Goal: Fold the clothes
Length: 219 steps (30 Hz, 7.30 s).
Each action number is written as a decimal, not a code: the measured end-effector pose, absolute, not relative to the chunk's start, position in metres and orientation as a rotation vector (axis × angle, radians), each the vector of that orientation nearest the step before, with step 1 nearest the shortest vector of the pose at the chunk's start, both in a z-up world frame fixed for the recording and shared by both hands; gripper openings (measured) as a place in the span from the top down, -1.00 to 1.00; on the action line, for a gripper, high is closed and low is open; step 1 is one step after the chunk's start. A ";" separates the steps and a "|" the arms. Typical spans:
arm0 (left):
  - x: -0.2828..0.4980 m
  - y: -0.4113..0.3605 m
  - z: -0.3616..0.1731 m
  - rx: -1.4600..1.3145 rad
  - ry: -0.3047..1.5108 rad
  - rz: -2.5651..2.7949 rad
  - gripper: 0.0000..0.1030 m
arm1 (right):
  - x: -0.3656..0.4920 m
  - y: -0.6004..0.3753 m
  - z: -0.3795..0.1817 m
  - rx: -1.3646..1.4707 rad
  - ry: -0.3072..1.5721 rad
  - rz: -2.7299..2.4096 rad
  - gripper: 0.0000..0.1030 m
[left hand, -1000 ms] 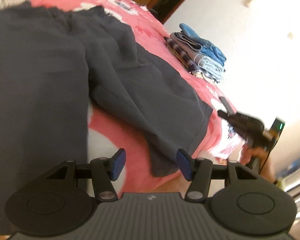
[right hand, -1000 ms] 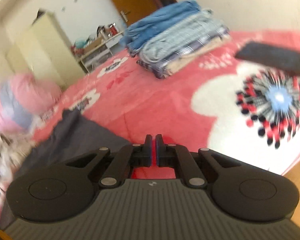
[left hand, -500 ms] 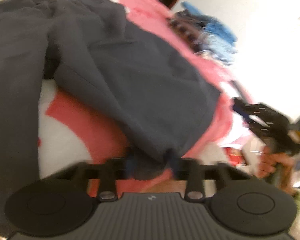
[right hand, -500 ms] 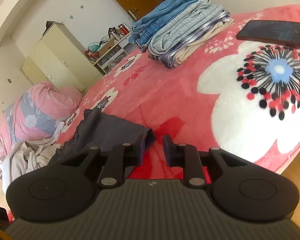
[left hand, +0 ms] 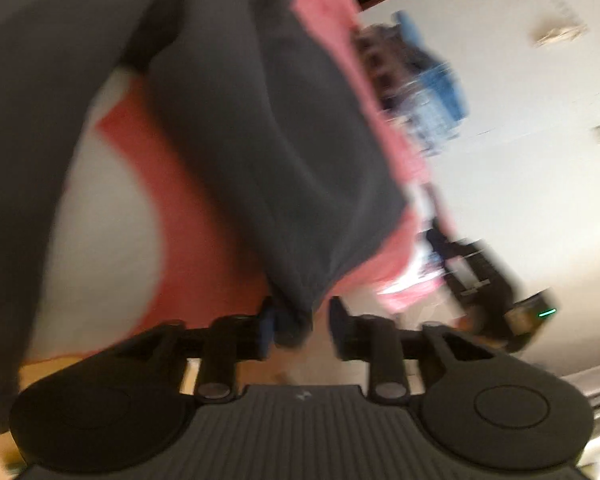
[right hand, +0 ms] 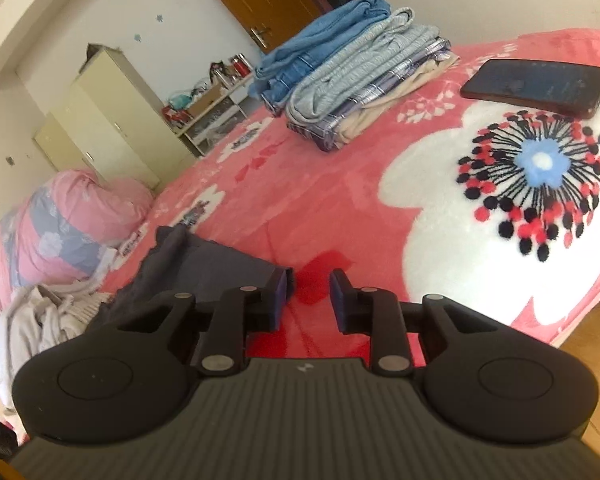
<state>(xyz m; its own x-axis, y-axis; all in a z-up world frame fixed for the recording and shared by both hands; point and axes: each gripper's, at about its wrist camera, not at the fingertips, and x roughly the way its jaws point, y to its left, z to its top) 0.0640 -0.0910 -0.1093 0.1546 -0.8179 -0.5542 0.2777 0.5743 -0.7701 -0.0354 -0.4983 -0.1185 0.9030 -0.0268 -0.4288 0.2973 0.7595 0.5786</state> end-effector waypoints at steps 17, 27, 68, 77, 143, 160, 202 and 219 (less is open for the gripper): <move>0.126 0.014 -0.041 -0.336 0.738 -0.476 -0.10 | 0.147 -0.426 -0.046 0.216 0.611 0.154 -0.11; 0.173 0.037 -0.082 -0.304 0.695 -0.343 -0.07 | 0.220 -0.446 -0.104 0.190 0.858 0.174 0.91; 0.181 0.075 -0.108 -0.383 0.622 -0.296 -0.13 | 0.351 -0.395 -0.066 0.461 0.686 0.088 0.58; 0.132 0.081 -0.048 -0.341 0.563 -0.253 -0.25 | 0.172 -0.344 -0.014 0.385 0.538 0.095 -0.65; 0.013 0.190 -0.076 -0.275 0.614 -0.062 0.94 | 0.248 -0.039 -0.026 0.188 0.771 0.648 -0.95; 0.011 0.134 -0.046 -0.464 0.464 -0.505 0.95 | 0.352 -0.011 -0.071 0.038 0.981 0.442 0.86; 0.249 -0.186 -0.038 -0.446 0.978 -1.005 0.93 | 0.109 -0.572 -0.052 0.788 0.376 0.114 -0.06; 0.238 -0.352 -0.114 -0.414 1.339 -0.921 0.20 | -0.120 -0.545 -0.145 0.969 0.383 -0.053 -0.19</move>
